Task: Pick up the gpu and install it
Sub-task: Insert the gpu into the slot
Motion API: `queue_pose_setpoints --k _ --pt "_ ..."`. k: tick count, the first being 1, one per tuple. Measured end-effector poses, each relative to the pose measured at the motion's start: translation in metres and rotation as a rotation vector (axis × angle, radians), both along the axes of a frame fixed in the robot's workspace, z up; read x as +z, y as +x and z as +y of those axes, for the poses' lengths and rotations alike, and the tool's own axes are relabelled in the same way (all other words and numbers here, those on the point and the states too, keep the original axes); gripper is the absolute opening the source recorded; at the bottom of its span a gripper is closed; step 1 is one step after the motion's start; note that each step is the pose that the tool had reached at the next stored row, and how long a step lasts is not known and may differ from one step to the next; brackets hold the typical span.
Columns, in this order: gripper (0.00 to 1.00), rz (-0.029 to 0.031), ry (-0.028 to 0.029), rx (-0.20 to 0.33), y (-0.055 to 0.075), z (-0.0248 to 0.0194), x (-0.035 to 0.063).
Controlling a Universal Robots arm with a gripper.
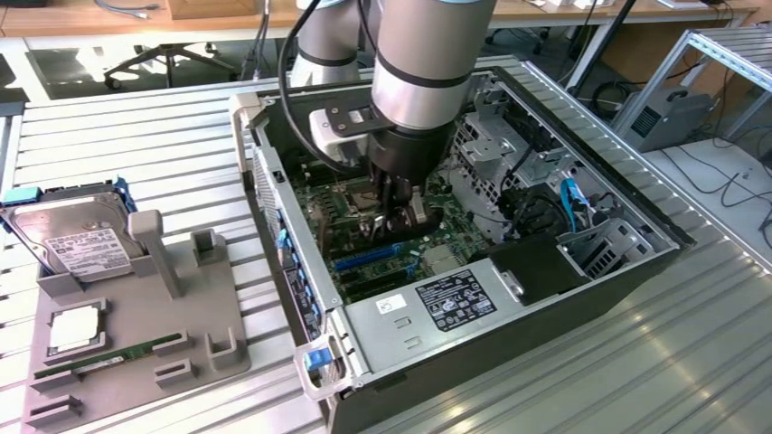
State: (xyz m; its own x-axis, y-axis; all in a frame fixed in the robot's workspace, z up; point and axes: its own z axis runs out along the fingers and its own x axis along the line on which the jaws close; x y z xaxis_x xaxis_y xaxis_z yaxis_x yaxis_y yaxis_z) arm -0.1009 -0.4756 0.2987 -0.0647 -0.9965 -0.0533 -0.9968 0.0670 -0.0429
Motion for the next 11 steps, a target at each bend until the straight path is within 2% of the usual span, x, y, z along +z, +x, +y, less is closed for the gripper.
queue_pose_setpoints --k 4,8,11 --pt "0.27 -0.0001 -0.0009 0.0 0.0 0.0 -0.0047" --pt "0.27 0.0001 -0.0067 0.0 0.0 0.0009 -0.0089" --pt "0.27 0.0 -0.0147 0.0 0.0 0.0031 -0.0112"
